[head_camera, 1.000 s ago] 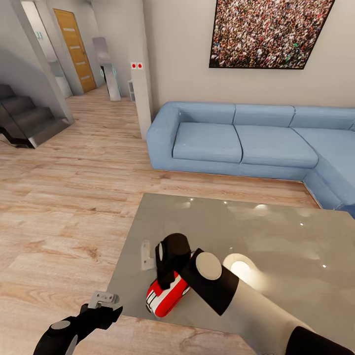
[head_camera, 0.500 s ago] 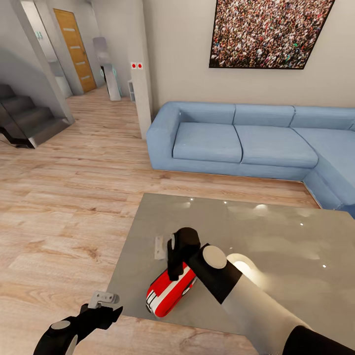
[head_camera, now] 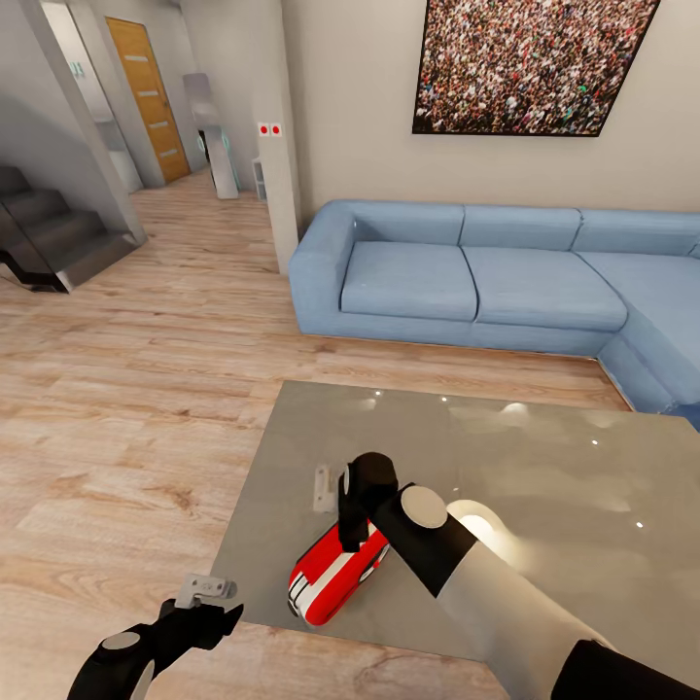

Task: Turn on the radio receiver that's on the table in the living room.

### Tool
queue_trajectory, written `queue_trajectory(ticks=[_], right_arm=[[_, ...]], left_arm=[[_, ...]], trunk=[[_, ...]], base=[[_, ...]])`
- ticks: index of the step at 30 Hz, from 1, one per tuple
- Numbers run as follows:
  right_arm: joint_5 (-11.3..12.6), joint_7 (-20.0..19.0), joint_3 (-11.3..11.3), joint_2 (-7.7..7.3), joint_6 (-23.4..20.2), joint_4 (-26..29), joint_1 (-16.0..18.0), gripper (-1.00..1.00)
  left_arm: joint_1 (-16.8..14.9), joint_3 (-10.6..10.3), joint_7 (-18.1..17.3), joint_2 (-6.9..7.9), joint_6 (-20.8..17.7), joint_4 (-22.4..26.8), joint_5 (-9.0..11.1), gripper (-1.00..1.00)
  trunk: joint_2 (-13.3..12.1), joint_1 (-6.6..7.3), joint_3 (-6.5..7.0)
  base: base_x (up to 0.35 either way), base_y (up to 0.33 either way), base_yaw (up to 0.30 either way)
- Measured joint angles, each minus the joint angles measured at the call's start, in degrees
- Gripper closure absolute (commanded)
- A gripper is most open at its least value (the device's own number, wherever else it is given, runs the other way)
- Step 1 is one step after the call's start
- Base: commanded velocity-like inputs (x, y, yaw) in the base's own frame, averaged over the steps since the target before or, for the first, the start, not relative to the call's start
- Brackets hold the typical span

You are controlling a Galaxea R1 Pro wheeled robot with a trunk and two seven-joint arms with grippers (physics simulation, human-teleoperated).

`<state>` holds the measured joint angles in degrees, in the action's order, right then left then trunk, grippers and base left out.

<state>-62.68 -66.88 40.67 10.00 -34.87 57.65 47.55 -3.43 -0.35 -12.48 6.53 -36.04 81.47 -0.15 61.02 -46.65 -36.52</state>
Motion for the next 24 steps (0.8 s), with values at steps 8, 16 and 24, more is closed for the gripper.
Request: queue_trajectory(ticks=[8,16,24], right_arm=[[-0.2,1.7,0.1,0.0,0.1,-2.9,0.0,-1.0],[-0.2,2.5,0.2,0.0,0.1,-4.3,0.1,-1.0],[0.6,5.1,0.1,0.0,0.0,-7.9,2.6,-1.0]], left_arm=[[0.0,0.0,0.0,-0.06,0.0,0.0,0.0,-1.0],[0.0,0.0,0.0,-0.11,0.0,0.0,0.0,-1.0],[0.0,0.0,0.0,-0.13,0.0,0.0,0.0,-1.0]], trunk=[[0.0,0.0,0.0],[0.0,0.0,0.0],[0.0,0.0,0.0]], base=[[0.0,0.0,0.0],[0.0,0.0,0.0],[0.0,0.0,0.0]])
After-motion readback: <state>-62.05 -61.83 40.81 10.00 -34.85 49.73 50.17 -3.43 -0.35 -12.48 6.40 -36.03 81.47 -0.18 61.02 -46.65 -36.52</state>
